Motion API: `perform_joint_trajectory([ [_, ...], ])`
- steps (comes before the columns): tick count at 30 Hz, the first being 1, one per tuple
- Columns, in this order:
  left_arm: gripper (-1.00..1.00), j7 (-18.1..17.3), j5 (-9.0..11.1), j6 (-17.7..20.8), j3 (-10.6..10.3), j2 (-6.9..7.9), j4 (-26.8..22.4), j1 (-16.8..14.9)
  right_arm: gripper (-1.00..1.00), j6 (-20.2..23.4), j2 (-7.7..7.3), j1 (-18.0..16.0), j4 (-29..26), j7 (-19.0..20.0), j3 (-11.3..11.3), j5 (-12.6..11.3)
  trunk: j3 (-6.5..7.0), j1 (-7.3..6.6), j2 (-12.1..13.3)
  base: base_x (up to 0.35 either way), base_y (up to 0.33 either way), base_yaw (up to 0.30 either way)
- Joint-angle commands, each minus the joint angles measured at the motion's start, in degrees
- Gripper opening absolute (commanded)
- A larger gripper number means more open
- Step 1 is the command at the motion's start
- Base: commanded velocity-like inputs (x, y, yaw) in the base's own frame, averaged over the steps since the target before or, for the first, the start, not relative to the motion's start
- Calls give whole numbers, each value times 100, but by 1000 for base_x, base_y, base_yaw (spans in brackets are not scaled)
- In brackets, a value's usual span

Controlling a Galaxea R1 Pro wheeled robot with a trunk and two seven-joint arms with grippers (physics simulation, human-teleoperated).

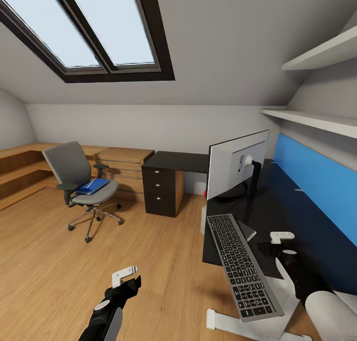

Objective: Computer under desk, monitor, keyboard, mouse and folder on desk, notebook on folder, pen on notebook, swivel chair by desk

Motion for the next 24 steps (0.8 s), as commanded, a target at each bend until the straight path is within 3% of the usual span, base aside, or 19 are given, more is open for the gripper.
perform_joint_trajectory([
  [1, 100, 25, 59, 26, 5, -3, -9, -2, 100, 16, -1, -1, -26, -11, -2, -3, -7, 0, -4, 0, 0, 0],
  [9, 100, 32, 57, 26, 4, -3, -8, -2, 100, -289, -3, 5, -74, -18, -6, -10, -7, 0, -4, -11, 0, 0],
  [15, 100, 32, 59, 26, 7, -3, -8, -2, 100, -317, 0, 8, -101, -19, -22, -44, -7, 0, -4, -220, 0, 0],
  [19, 100, 32, 60, 26, 5, -3, -8, -2, 100, -224, -5, 8, -196, -19, -85, -327, -7, 0, -4, -320, 0, 0],
  [20, 100, 32, 61, 26, 6, -3, -8, -2, 100, -173, -12, 8, -249, -16, -107, -579, -7, 0, -4, -330, 0, 0],
  [22, 100, 32, 61, 26, 7, -3, -8, -2, 100, -148, -17, 8, -280, -13, -118, -789, -7, 0, -4, -332, 0, 0],
  [24, 100, 32, 61, 26, 6, -3, -6, -2, 100, -138, -19, 8, -293, -12, -122, -882, -7, 0, -4, -334, 0, 0],
])
